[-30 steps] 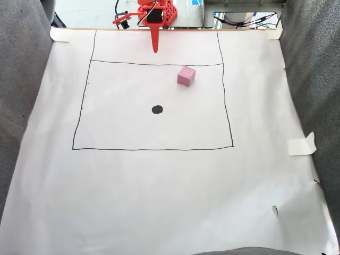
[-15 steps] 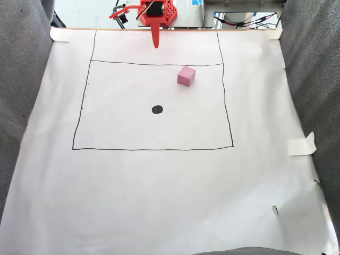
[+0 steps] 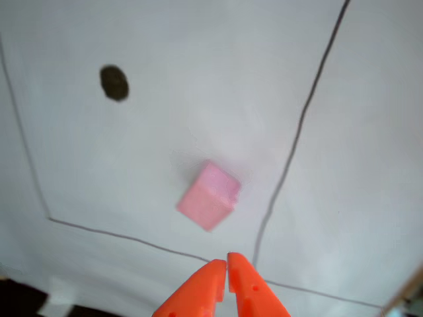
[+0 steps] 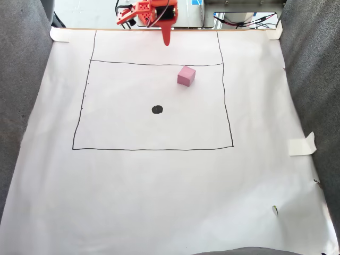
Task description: Grasp the colored block, Place it on the black dot, and then return the arm to the default position.
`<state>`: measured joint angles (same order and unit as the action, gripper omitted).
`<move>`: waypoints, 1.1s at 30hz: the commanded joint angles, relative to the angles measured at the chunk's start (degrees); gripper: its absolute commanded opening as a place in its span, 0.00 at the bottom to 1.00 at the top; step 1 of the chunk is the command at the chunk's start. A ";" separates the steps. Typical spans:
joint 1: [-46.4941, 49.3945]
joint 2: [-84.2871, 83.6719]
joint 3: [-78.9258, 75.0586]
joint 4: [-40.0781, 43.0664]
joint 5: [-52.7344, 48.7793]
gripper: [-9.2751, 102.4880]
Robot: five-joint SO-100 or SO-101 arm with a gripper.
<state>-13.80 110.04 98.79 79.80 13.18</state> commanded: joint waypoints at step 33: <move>-10.28 -40.34 -42.54 28.30 -35.42 0.08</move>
<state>-24.17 68.91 59.59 105.56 -18.54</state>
